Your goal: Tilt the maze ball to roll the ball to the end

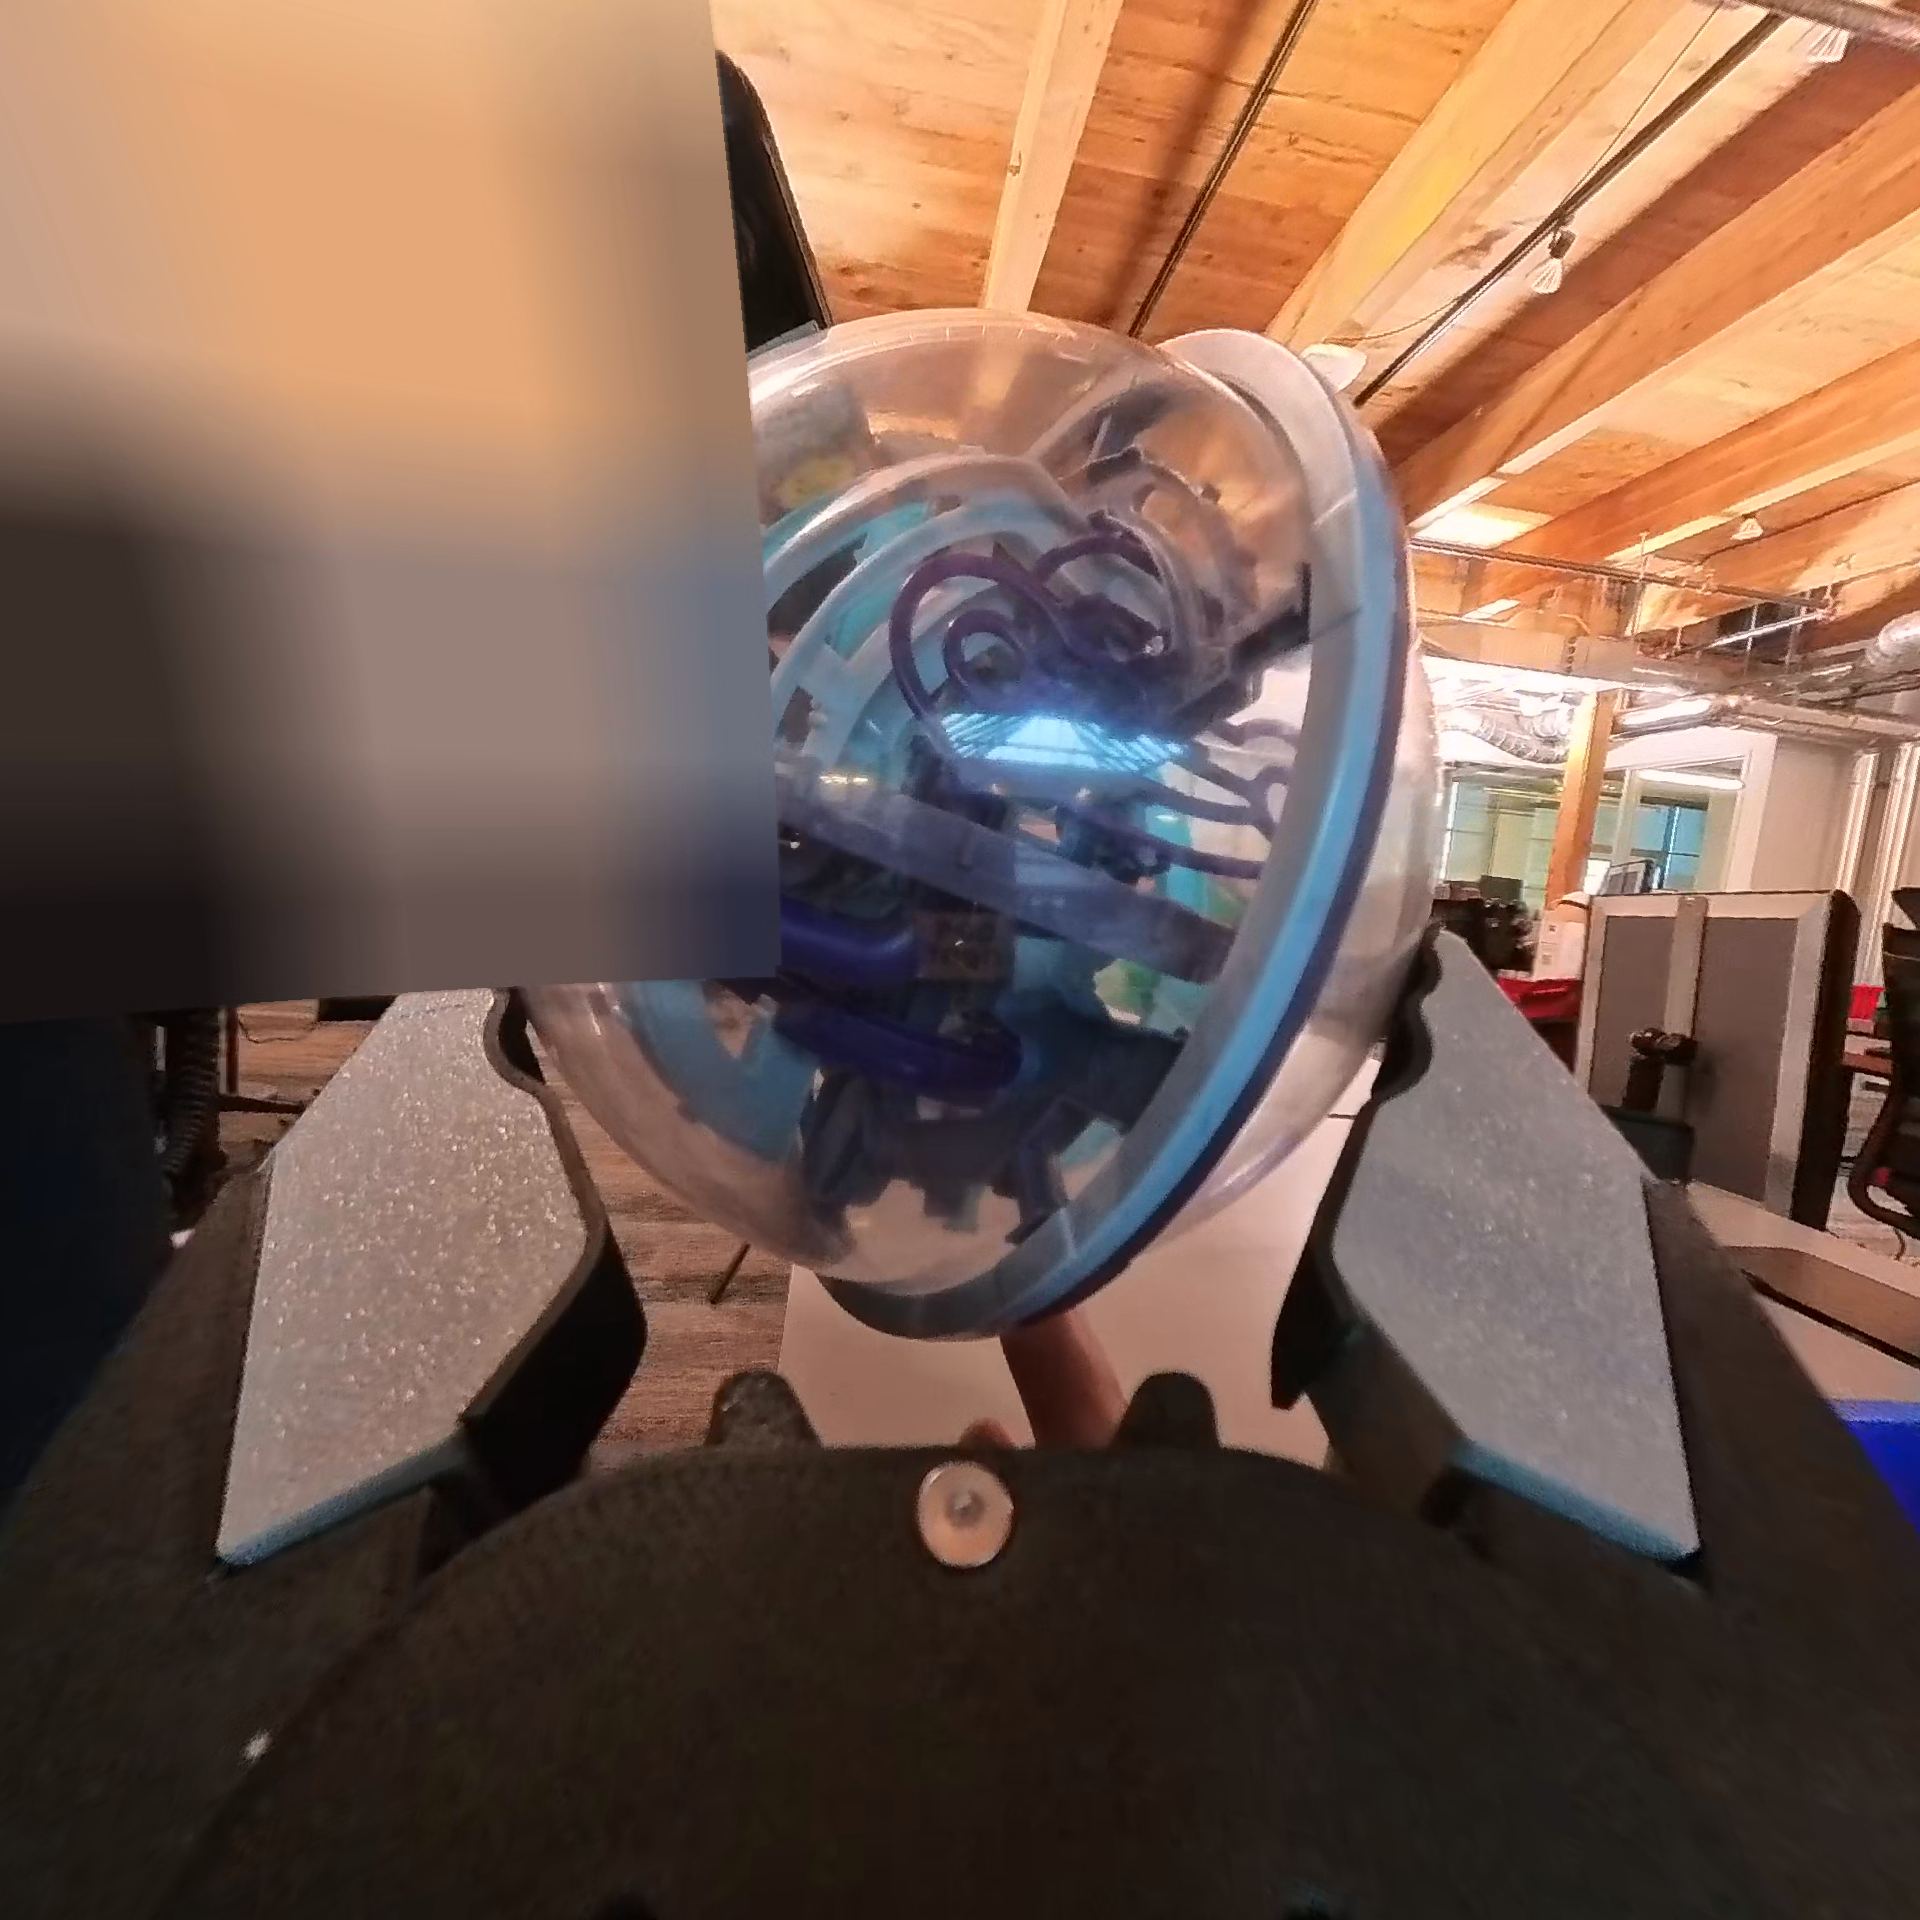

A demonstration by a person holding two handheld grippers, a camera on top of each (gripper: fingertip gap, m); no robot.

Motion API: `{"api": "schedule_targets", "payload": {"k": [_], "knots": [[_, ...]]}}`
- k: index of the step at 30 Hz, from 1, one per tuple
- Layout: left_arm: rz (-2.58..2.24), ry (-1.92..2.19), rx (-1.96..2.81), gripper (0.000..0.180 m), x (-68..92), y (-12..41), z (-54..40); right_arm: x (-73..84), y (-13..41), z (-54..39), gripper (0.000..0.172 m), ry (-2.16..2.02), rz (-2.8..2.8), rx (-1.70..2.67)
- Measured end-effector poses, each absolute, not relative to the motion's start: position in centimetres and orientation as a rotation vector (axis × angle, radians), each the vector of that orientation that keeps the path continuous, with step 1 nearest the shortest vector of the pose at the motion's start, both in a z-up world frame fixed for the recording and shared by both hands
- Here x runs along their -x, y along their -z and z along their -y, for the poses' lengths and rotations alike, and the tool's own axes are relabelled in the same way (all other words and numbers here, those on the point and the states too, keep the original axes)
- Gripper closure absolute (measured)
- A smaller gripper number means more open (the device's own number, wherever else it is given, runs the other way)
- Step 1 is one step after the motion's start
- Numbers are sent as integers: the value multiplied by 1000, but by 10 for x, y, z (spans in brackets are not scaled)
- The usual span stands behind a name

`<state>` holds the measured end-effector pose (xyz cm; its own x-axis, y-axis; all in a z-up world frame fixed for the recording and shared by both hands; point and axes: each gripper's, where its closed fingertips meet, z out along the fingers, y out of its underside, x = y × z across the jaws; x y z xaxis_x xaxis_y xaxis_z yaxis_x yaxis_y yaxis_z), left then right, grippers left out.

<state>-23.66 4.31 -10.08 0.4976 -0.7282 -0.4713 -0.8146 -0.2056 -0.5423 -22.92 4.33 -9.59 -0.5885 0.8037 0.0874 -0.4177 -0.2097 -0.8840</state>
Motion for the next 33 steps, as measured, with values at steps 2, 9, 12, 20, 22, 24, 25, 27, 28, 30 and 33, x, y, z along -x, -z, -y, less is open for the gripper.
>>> {"api": "schedule_targets", "payload": {"k": [2,9,12,20,22,24,25,27,28,30,33], "knots": [[-1263,-139,1974,22,237,101,-42,230,97,-42,15,-1900,1211,509],[-1209,-94,1971,21,238,106,-38,231,102,-38,15,-1927,1240,537],[-1175,-56,1964,21,237,108,-35,232,104,-35,15,-1950,1251,557],[-1132,-27,1962,21,239,114,-28,234,110,-28,15,-1973,1275,577],[-1123,-23,1956,21,240,116,-27,235,112,-27,15,-1968,1286,581],[-1114,-20,1954,21,241,118,-26,236,114,-27,15,-1961,1301,591],[-1110,-17,1949,21,241,119,-26,237,114,-26,15,-1958,1308,595],[-1101,-10,1944,21,242,121,-25,237,116,-26,15,-1951,1322,606],[-1095,-6,1942,21,243,122,-25,238,117,-25,15,-1947,1330,613],[-1084,4,1935,21,243,124,-25,238,119,-25,15,-1942,1345,626],[-1066,26,1922,21,244,127,-23,239,121,-24,15,-1928,1371,654]]}}
